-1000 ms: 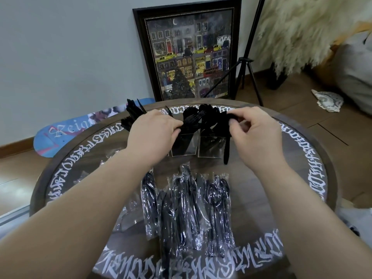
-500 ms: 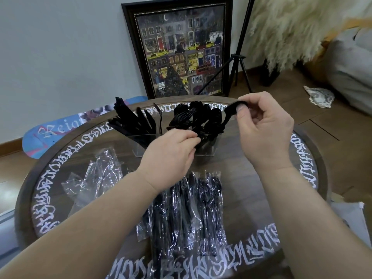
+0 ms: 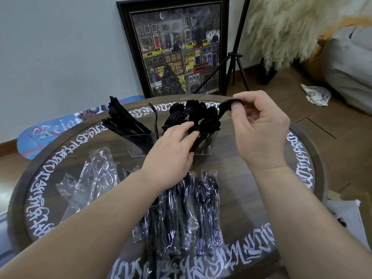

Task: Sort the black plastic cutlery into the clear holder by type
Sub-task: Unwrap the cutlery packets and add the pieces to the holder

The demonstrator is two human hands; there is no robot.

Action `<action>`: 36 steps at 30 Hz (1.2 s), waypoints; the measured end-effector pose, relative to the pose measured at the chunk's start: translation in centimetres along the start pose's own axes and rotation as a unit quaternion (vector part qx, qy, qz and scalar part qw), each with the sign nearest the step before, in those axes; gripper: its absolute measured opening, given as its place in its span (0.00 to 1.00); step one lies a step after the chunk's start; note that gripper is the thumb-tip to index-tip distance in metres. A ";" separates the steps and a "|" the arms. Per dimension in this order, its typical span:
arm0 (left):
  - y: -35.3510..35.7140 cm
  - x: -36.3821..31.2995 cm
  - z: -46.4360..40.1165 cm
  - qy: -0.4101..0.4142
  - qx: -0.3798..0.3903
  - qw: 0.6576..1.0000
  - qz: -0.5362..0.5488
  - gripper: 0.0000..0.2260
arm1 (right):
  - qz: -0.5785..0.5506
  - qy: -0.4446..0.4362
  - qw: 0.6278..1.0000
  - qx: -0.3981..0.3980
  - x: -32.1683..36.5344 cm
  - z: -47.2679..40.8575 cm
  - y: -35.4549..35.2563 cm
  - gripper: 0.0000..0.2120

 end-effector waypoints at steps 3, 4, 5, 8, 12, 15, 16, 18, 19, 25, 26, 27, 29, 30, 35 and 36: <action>-0.1 0.2 -0.2 0.009 -0.002 1.000 -0.020 0.23 | 0.001 -0.004 1.000 -0.002 -0.1 0.0 0.1 0.09; -0.1 0.2 -0.2 0.010 -0.001 1.000 -0.025 0.23 | 0.000 -0.006 1.000 -0.006 -0.1 0.0 0.2 0.08; -0.1 0.3 -0.2 0.011 -0.001 1.000 -0.027 0.23 | 0.001 -0.009 1.000 -0.009 -0.2 0.0 0.1 0.07; 0.0 0.4 -0.1 0.013 0.000 0.999 -0.030 0.24 | 0.030 -0.014 0.999 0.000 -0.8 0.3 0.7 0.06; 0.1 0.5 -0.1 0.017 0.007 0.999 -0.040 0.25 | 0.126 -0.009 0.987 0.103 -2.3 1.5 2.8 0.08; 0.2 0.5 0.1 0.016 0.010 0.999 -0.041 0.25 | 0.198 -0.012 0.970 0.140 -3.1 2.0 3.8 0.09; 0.2 0.5 0.1 0.015 0.010 0.999 -0.041 0.25 | 0.204 -0.011 0.969 0.140 -3.3 2.0 3.8 0.09; 0.3 0.6 0.3 0.014 0.011 0.999 -0.042 0.25 | 0.204 -0.003 0.970 0.135 -3.4 1.9 3.8 0.07; 0.3 0.6 0.4 0.013 0.013 0.999 -0.042 0.25 | 0.203 0.001 0.970 0.133 -3.5 1.9 3.8 0.06; 0.5 0.6 0.5 0.018 0.022 0.998 -0.049 0.24 | 0.256 0.031 0.951 0.172 -4.7 2.2 4.3 0.09; 0.5 0.5 0.5 0.018 0.022 0.998 -0.050 0.23 | 0.264 0.041 0.946 0.185 -4.9 2.3 4.4 0.10; 0.5 0.5 0.5 0.018 0.023 0.998 -0.050 0.23 | 0.269 0.050 0.941 0.197 -5.0 2.4 4.5 0.12; 0.5 0.4 0.5 0.014 0.026 0.998 -0.047 0.23 | 0.270 0.065 0.936 0.216 -5.1 2.5 4.6 0.14; 0.5 0.4 0.6 0.011 0.028 0.999 -0.045 0.24 | 0.268 0.069 0.935 0.221 -5.1 2.5 4.5 0.14; 0.2 0.1 1.5 0.006 0.030 0.999 -0.031 0.24 | 0.245 0.054 0.947 0.200 -4.3 2.7 3.3 0.15; 0.1 0.0 1.9 0.003 0.031 0.999 -0.028 0.24 | 0.243 0.047 0.949 0.196 -4.1 2.9 3.0 0.14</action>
Point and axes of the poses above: each hand's wrist, its own z-axis away from the middle knuckle, its own y-axis out of the palm, x = y × z, the point moved 7 cm from there along -z, towards the middle knuckle, and after that the axes turned 7 degrees about y, right-handed, at the moved point
